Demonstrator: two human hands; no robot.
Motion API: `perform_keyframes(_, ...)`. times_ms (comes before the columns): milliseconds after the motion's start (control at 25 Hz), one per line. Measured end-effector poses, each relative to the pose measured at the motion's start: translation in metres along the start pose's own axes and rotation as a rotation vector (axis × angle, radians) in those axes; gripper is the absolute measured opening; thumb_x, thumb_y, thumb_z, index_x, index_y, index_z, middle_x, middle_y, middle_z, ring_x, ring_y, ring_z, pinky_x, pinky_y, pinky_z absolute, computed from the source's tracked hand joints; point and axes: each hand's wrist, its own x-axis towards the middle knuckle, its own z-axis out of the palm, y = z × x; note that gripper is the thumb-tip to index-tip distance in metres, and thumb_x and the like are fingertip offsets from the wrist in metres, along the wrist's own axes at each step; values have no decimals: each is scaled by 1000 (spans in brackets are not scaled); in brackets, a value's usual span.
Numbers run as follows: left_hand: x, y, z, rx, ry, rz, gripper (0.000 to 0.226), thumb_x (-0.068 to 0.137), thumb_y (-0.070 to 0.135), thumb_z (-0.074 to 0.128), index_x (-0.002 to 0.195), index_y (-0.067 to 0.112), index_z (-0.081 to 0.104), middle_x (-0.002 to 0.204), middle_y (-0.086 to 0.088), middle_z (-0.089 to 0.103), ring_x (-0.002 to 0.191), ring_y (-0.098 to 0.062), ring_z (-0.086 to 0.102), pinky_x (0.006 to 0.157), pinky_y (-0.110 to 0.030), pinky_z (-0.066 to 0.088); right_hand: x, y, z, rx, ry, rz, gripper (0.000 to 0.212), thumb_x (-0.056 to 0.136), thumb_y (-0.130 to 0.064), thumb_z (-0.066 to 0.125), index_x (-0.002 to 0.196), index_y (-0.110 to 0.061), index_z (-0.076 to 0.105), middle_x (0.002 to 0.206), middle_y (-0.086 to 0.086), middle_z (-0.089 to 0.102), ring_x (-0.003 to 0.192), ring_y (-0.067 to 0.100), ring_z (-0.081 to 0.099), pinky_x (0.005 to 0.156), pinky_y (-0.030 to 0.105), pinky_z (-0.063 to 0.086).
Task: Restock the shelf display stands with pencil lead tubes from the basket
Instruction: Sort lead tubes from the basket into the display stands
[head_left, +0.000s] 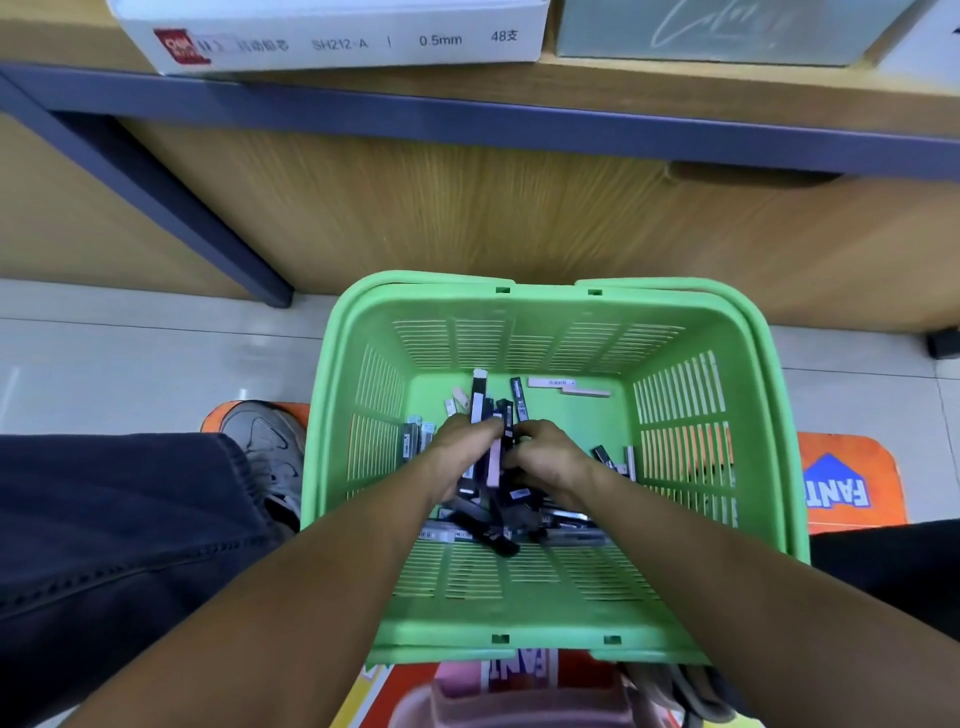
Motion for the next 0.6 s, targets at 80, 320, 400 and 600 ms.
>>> perform_keyframes(80,-1,2,2,-59,18,-8,67,87,53,71,134,15,43,122,-8,63,104,-28,67,85,-48,61,2,-2,2,57,-36,-31,24,83,13,59,100,-1,67,86,17,76,87,36,74,83,46,61)
perform_keyframes(320,2,-3,-2,-358,-15,-21,39,80,21,85,107,3,64,83,-14,78,75,-30,77,68,-44,64,-6,3,-16,173,-211,23,27,89,3,68,111,-11,76,108,7,77,102,19,72,91,31,57)
perform_keyframes(400,-1,-4,-4,-345,-58,-27,31,83,11,80,108,-1,65,84,-17,77,76,-31,77,65,-43,64,-9,4,-28,226,-250,50,31,88,10,63,110,-8,77,110,12,76,104,21,72,89,31,57)
perform_keyframes(600,-9,-1,-8,-205,-100,24,34,83,0,74,112,-1,56,88,-20,75,65,-25,71,68,-40,62,-13,-7,-45,192,-120,54,25,92,13,54,107,3,71,100,19,76,89,25,76,75,30,60)
